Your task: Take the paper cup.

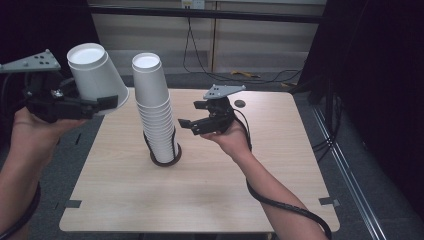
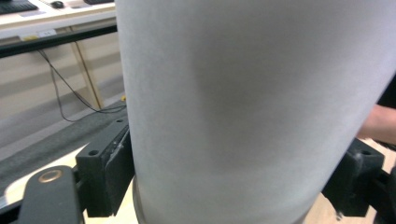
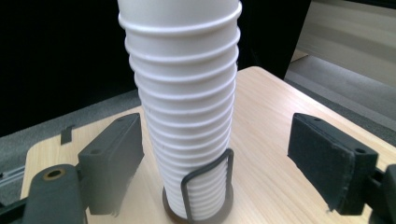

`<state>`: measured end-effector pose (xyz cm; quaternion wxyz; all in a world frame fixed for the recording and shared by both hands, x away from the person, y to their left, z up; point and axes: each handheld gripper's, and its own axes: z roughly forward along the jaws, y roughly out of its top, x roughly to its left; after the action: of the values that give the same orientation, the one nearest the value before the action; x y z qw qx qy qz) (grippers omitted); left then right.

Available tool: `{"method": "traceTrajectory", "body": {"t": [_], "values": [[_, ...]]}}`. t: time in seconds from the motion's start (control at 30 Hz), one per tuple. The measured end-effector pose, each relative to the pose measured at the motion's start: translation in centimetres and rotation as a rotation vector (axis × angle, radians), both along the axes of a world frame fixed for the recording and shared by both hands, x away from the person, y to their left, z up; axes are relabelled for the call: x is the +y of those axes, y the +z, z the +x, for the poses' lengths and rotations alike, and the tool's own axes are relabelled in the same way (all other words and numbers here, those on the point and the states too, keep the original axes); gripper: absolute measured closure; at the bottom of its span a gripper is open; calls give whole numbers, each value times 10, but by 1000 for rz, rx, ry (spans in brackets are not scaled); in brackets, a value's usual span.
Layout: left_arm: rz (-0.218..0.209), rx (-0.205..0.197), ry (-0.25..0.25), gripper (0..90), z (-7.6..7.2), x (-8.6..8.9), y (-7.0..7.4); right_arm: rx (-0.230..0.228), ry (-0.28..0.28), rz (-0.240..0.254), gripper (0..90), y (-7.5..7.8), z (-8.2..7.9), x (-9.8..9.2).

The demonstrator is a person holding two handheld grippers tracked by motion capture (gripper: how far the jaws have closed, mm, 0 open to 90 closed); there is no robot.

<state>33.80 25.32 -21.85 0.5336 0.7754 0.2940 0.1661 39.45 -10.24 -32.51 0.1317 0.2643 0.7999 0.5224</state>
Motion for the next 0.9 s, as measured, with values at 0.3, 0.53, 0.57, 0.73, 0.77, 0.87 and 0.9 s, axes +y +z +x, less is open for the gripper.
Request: {"method": "traceTrajectory", "body": {"t": [0.3,0.53,0.57,0.73,0.77,0.87,0.9], "values": [[49,16,-56,170,-13,-15,-22,12,-4,-14,163,-9,-4,-17],[84,42,-101,170,-19,-27,-38,25,0,-30,151,-15,-8,-31],[92,47,-106,170,-20,-30,-40,25,2,-35,147,-16,-9,-33],[122,57,-126,170,-22,-40,-48,30,15,-62,149,-21,-11,-41],[126,64,-136,170,-22,-43,-50,30,19,-64,155,-22,-12,-42],[140,69,-145,170,-21,-49,-54,33,34,-78,158,-24,-13,-45],[140,73,-147,171,-21,-50,-55,33,36,-83,159,-25,-14,-46]]}}
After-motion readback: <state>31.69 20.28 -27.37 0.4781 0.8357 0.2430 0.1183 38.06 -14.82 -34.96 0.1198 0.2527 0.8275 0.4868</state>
